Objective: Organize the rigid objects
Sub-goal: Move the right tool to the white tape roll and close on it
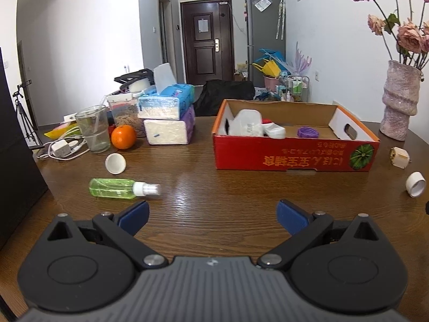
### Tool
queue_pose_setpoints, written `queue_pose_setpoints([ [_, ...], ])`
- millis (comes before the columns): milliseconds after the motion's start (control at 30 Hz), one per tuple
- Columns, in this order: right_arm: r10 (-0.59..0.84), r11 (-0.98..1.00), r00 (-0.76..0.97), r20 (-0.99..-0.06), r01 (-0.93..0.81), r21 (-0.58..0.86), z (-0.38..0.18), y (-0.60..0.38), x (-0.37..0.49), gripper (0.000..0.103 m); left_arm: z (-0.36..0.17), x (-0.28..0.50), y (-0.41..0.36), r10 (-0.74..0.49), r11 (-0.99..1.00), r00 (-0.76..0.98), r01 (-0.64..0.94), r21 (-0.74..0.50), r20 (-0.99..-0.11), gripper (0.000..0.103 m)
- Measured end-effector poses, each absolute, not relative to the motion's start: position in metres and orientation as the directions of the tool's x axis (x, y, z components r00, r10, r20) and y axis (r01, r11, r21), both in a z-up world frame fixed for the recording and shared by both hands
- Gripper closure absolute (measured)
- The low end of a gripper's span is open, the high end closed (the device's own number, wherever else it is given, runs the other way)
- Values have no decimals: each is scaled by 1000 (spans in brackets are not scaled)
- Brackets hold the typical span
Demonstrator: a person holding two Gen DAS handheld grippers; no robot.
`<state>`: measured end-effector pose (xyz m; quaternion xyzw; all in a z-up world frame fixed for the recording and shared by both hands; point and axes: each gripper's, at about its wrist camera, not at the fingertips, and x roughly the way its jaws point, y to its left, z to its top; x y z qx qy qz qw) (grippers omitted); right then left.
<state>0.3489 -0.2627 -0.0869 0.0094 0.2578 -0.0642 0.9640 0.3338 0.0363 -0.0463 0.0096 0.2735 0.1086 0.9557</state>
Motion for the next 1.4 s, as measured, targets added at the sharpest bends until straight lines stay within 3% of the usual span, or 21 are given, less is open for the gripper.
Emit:
queue_pose_setpoints([
  [1400,-192,973,783,-592,230,-11,-118,-286,458,3,-43,399,144,362,923,758,-374,94,-543,0],
])
